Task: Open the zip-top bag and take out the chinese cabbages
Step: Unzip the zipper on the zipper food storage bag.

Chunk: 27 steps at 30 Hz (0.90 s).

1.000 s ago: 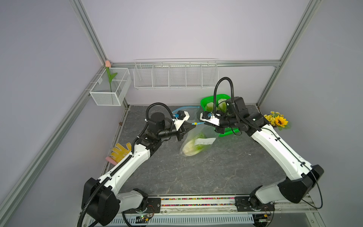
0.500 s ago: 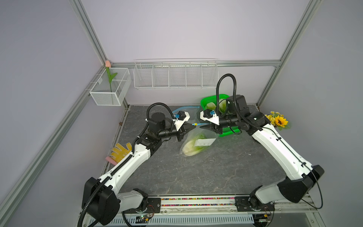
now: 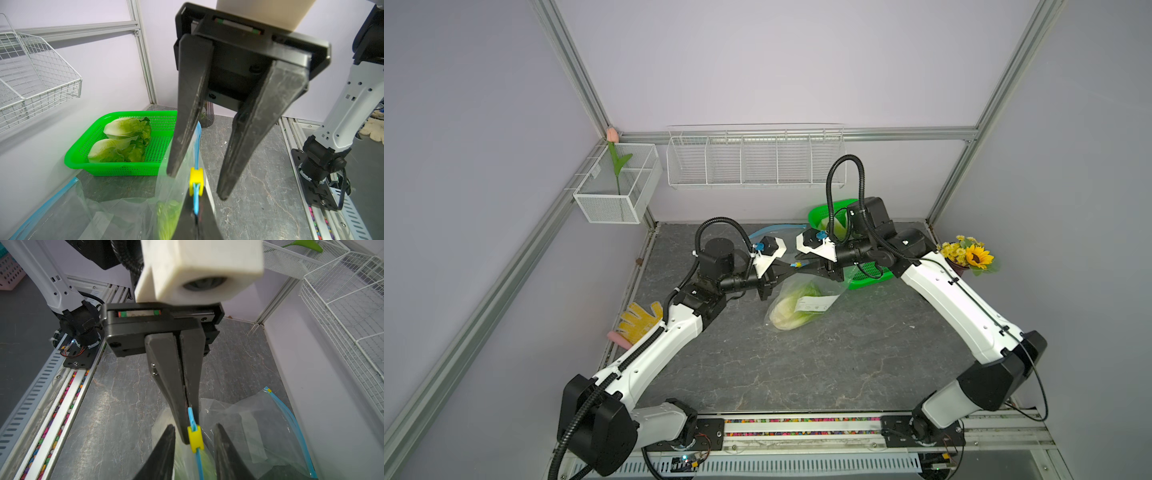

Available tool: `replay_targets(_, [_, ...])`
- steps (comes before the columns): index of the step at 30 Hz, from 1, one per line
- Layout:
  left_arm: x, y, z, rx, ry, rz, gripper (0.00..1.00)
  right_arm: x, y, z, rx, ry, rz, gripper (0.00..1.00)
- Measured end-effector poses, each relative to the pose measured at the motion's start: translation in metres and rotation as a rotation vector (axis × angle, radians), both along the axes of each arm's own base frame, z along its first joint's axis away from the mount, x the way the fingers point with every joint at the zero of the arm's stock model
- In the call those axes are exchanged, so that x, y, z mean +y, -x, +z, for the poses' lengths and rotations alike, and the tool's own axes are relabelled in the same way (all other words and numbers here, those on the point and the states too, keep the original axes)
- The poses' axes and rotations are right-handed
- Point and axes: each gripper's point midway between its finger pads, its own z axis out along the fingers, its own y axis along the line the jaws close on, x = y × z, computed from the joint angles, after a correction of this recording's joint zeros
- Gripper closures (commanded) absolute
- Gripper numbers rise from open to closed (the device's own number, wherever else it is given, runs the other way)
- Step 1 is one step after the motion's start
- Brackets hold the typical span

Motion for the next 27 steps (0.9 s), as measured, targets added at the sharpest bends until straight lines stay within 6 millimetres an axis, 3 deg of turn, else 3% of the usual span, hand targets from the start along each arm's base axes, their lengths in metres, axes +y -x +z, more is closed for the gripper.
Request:
replay_targets(6, [0.0000, 0.0001, -0.0006, 0.002, -0.001, 0.000, 1.00, -0.0012, 0.0019, -0.0033, 0.009, 0.013, 0.003, 0.84])
replay_targets(12, [0.0005, 0.0001, -0.0024, 0.001, -0.009, 0.002, 1.00, -0.0020, 0.0018, -0.0046, 0.010, 0.020, 0.000, 0.92])
replay_targets(27, [0.0046, -0.0042, -0.0011, -0.014, -0.017, 0.051, 1.00, 0.0004, -0.0038, -0.0044, 0.033, 0.009, -0.022, 0.89])
